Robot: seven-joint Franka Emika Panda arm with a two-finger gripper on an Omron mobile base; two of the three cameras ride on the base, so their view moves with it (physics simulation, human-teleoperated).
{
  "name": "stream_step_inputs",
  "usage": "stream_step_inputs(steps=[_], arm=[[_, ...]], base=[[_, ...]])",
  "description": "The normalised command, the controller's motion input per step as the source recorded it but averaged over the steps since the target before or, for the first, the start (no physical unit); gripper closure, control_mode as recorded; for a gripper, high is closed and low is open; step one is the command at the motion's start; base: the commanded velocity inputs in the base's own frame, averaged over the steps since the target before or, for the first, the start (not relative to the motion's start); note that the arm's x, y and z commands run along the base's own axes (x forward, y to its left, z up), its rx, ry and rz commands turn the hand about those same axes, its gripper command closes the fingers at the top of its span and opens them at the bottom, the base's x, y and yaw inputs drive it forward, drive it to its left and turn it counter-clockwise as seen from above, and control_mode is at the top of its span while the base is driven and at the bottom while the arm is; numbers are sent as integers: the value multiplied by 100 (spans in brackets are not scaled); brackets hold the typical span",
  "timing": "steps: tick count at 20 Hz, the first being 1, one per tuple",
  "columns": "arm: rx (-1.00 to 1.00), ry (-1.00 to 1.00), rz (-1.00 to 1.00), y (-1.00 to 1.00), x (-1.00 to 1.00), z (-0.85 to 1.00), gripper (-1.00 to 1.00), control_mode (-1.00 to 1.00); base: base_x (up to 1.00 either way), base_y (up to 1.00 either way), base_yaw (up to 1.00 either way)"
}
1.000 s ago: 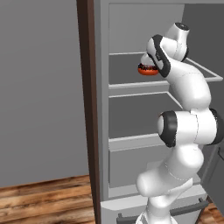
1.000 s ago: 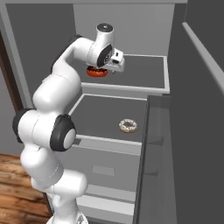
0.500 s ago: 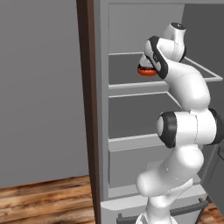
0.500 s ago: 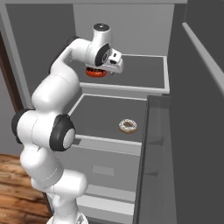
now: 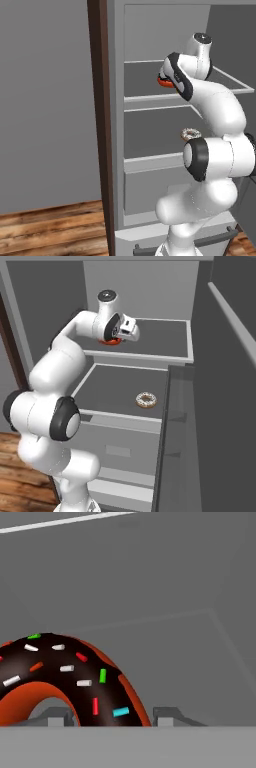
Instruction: Take the donuts from the fridge and place them on the empty tray on the dining counter.
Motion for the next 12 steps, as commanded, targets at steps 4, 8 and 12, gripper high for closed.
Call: stream_step_inputs(steps=[4, 8, 12], arm=[[3, 2, -8, -8, -34, 36, 100, -100], [9, 0, -9, -1, -49, 44, 100, -100], [14, -5, -7, -1, -96, 69, 100, -100]], base=[[0, 0, 0], [0, 0, 0], [0, 0, 0]])
